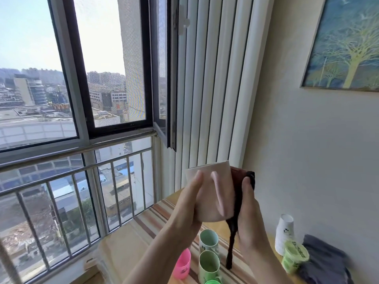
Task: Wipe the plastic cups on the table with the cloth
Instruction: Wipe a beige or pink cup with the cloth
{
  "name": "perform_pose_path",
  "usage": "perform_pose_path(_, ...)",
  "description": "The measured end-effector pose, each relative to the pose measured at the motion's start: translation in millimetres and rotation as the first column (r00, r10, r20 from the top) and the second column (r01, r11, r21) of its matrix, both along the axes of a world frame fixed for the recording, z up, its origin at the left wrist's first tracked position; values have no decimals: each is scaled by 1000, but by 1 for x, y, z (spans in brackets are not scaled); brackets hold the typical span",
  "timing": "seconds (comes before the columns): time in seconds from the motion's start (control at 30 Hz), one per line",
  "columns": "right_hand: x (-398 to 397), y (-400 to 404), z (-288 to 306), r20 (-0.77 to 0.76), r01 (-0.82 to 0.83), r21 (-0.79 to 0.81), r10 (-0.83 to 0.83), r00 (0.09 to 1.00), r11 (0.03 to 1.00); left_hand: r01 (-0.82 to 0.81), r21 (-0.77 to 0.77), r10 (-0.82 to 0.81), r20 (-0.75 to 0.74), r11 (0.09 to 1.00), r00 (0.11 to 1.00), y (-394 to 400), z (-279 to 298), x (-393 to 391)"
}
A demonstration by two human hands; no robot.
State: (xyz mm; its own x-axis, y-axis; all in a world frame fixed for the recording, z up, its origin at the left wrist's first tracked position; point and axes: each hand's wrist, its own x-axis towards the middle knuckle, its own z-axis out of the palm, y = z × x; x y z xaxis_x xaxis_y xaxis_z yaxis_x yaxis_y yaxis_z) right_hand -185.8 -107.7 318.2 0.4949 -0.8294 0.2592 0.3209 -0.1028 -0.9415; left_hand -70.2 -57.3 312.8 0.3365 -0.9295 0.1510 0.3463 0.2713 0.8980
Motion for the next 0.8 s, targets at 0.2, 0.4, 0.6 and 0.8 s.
perform_pose_path(0.2, 1, 0, -6, -38, 53, 95, -50, 998, 994, 91, 39, -95, 106, 995, 990, 1, -4, 11)
perform_pose_path(0.4, 3, 2, -6, -26, -37, 233, 44, 999, 972, 36, 39, -34, -51, 999, 998, -1, -3, 9)
perform_pose_path(0.6, -2, 20, -19, 55, -69, 537, 47, 997, 841, -60, 77, 60, -7, 995, 998, -5, -13, 13)
perform_pose_path(0.8, -3, 19, -19, 164, -201, 745, 117, 979, 637, -162, 36, 156, 130, 986, 979, -5, -36, 12)
